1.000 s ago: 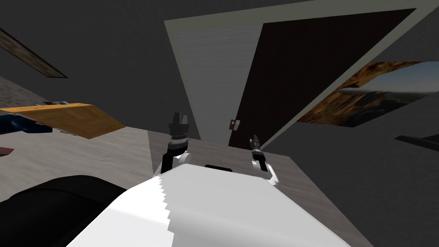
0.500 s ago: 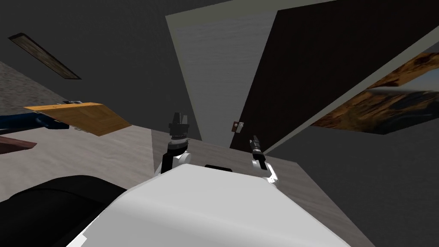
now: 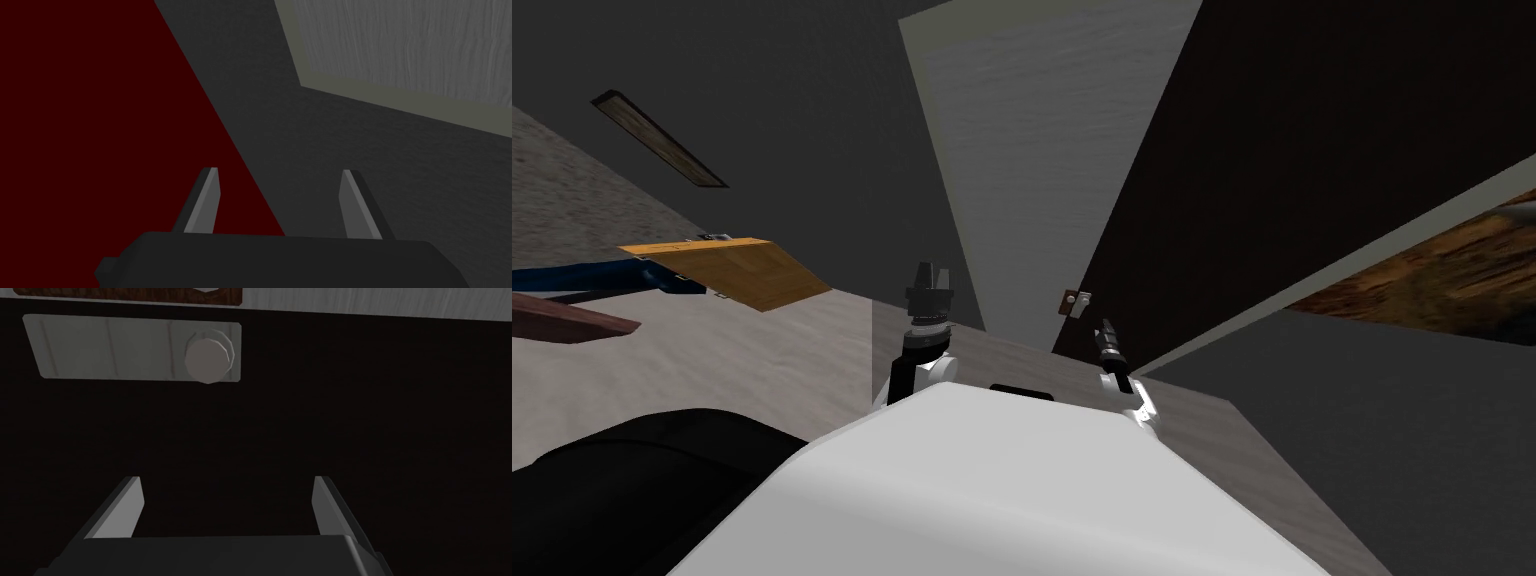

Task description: Pull the door open

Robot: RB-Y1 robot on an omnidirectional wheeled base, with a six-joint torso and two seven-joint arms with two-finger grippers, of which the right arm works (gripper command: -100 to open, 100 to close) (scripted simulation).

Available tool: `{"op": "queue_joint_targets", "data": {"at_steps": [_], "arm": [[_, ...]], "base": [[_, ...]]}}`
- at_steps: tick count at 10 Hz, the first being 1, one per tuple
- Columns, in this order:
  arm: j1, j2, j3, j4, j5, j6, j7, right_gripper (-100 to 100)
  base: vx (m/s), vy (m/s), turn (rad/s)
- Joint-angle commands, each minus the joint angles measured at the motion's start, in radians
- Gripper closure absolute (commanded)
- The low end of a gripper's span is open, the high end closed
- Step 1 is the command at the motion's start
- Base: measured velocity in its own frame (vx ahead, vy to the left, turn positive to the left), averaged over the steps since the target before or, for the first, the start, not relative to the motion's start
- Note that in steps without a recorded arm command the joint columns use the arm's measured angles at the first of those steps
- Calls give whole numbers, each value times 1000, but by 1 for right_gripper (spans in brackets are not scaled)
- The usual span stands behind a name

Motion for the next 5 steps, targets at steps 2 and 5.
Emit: {"op": "queue_joint_targets", "data": {"at_steps": [2,5], "arm": [[-23,-7,-11,54,17,4,-26,-100],[-31,-9,-13,67,22,9,-35,-100]], "base": [[136,33,98],[96,9,44]]}}
